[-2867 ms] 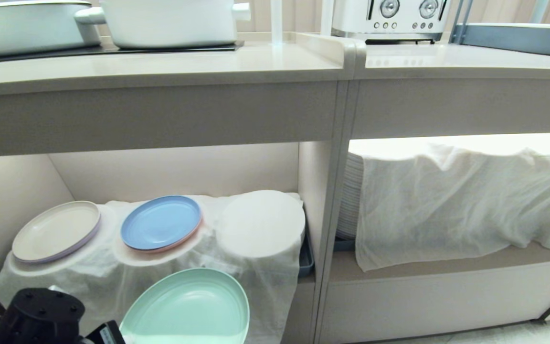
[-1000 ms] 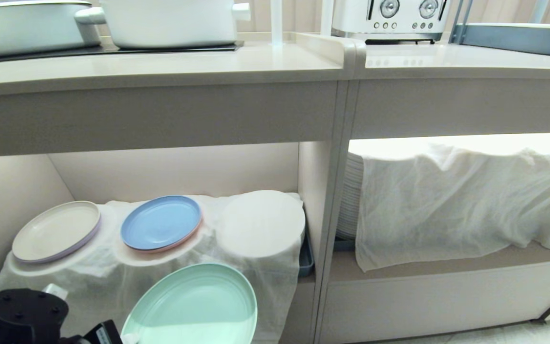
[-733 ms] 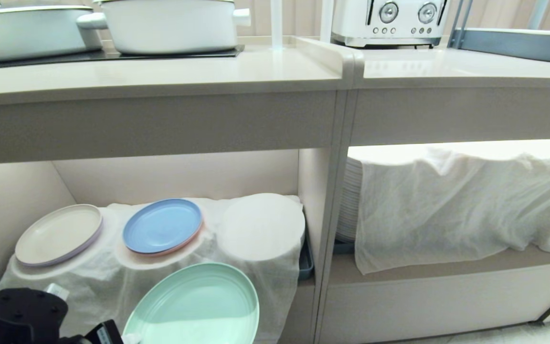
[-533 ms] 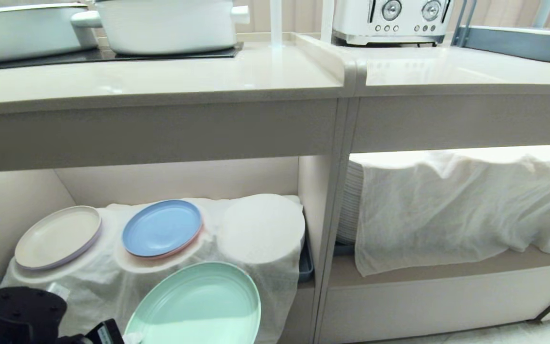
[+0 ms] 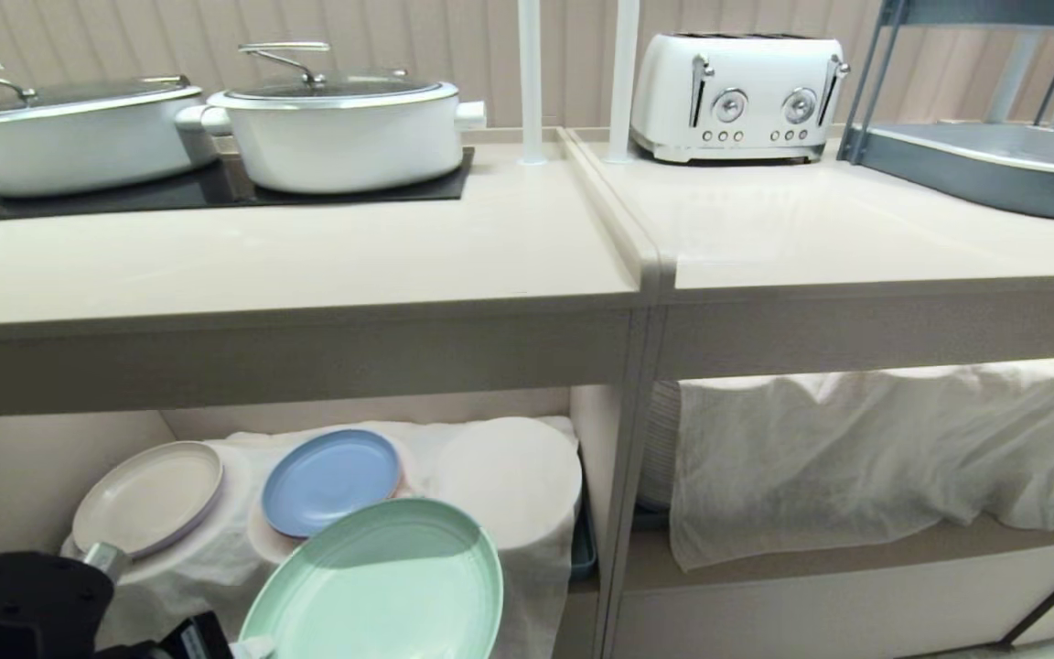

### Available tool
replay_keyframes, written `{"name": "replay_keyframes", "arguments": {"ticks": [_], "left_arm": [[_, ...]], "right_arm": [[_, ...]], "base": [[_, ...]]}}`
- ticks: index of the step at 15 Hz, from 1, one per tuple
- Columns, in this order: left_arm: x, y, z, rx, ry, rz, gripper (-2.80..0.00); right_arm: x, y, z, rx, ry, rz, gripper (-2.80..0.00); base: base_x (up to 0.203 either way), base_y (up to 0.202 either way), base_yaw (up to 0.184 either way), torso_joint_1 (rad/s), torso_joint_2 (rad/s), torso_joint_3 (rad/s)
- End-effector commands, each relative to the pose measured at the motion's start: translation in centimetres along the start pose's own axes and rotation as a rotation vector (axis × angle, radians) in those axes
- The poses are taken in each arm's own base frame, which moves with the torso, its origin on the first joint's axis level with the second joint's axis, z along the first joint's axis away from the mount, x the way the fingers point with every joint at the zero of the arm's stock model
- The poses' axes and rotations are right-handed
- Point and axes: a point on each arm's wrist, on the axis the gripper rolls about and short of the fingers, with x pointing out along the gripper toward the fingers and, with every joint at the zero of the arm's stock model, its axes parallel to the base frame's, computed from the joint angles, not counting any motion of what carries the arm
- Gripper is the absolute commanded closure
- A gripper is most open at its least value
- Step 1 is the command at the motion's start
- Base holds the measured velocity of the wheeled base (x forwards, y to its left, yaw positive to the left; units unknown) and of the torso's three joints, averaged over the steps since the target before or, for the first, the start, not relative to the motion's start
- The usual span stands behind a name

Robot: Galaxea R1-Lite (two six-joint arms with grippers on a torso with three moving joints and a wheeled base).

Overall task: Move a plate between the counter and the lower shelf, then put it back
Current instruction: Put the plate

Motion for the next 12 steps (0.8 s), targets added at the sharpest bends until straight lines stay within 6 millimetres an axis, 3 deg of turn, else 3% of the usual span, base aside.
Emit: {"name": "replay_keyframes", "arguments": {"ticks": [1, 12], "left_arm": [[-0.2, 0.0, 0.0, -0.007, -0.002, -0.011, 0.00], [-2.2, 0.8, -0.4, 0.025, 0.063, -0.109, 0.00]], "right_arm": [[0.0, 0.0, 0.0, 0.000, 0.000, 0.000, 0.00], [0.0, 0.0, 0.0, 0.000, 0.000, -0.001, 0.00]], "base": [[0.000, 0.000, 0.000, 0.189, -0.49, -0.283], [0.000, 0.000, 0.000, 0.222, -0.50, -0.283]]}}
